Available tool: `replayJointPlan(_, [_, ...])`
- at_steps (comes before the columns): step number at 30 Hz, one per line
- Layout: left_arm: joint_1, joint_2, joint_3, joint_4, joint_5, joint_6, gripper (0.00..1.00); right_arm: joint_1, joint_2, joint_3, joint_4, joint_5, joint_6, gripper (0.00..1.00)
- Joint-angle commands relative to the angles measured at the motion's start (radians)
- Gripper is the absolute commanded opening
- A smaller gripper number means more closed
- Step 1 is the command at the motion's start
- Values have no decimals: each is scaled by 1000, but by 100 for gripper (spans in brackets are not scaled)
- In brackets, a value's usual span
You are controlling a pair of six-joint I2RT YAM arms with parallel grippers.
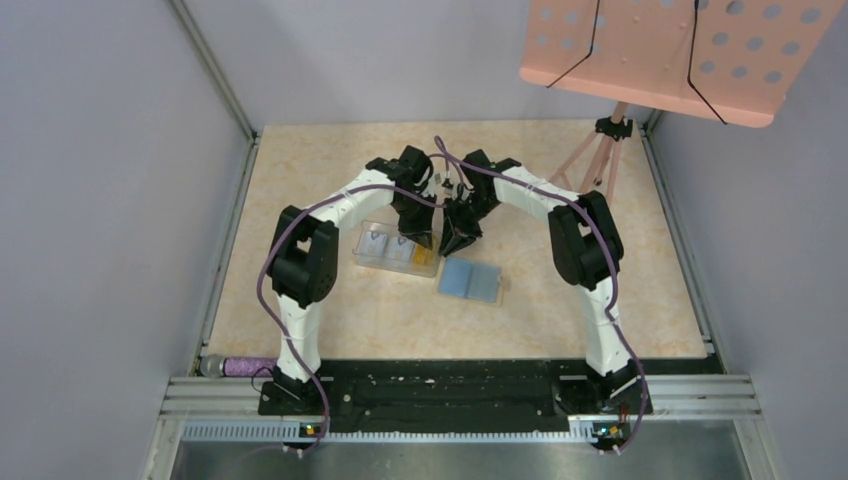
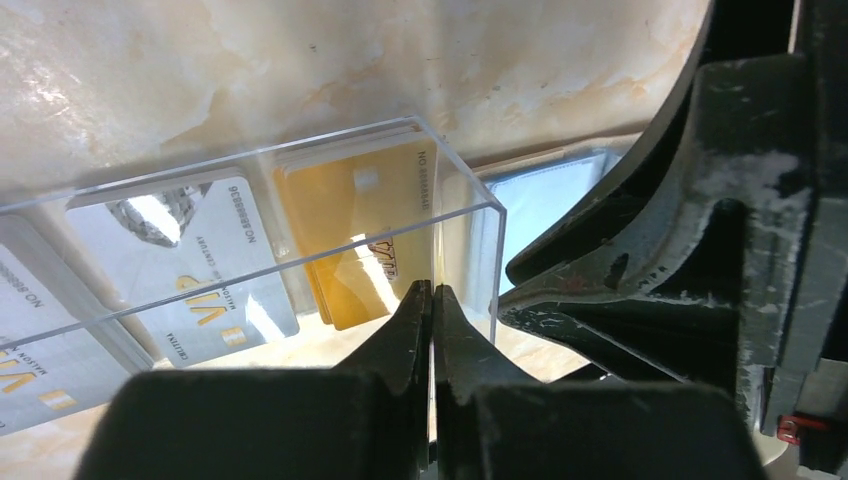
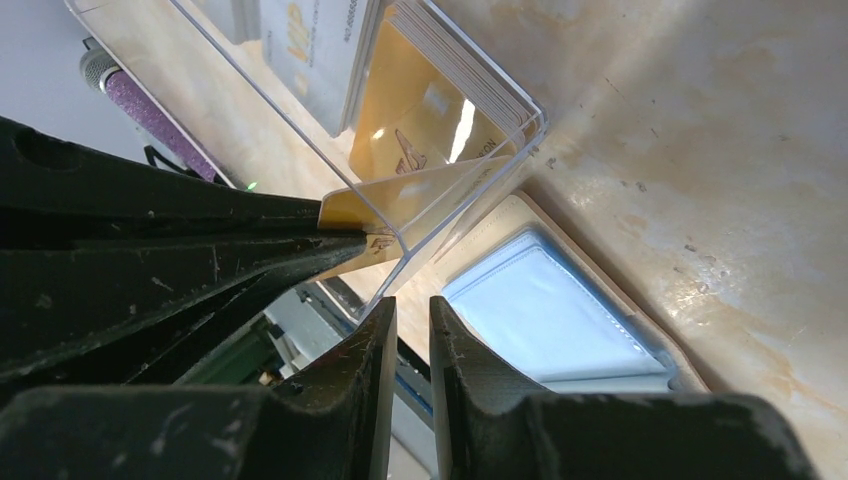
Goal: Put the credit cards into the card holder
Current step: Pick up the credit card from the storage box.
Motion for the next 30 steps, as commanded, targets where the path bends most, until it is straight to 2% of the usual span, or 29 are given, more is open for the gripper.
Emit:
replayJointPlan(1, [-4, -23, -18, -6, -36, 8, 0, 16, -26, 25, 29, -7, -5, 19])
replayJointPlan(10, [-3, -181, 6, -2, -174, 2, 0, 10, -114, 9, 79, 37, 6, 23])
replayJointPlan(17, [-1, -387, -120, 94, -279, -11, 0, -16, -226, -92, 155, 58, 23, 31])
replayJointPlan(22, [2, -536, -267, 257, -214, -21, 0, -44, -310, -198, 200, 65, 23, 32])
replayJointPlan(28, [28, -720, -512, 592, -67, -125, 0, -75, -387, -317, 219, 68, 3, 33])
replayJointPlan(29, [35, -748, -556, 648, -45, -155, 0, -80, -453, -335, 219, 70, -1, 33])
replayJointPlan(30, [46, -773, -595, 710, -20, -185, 0, -83, -414, -348, 219, 73, -6, 33])
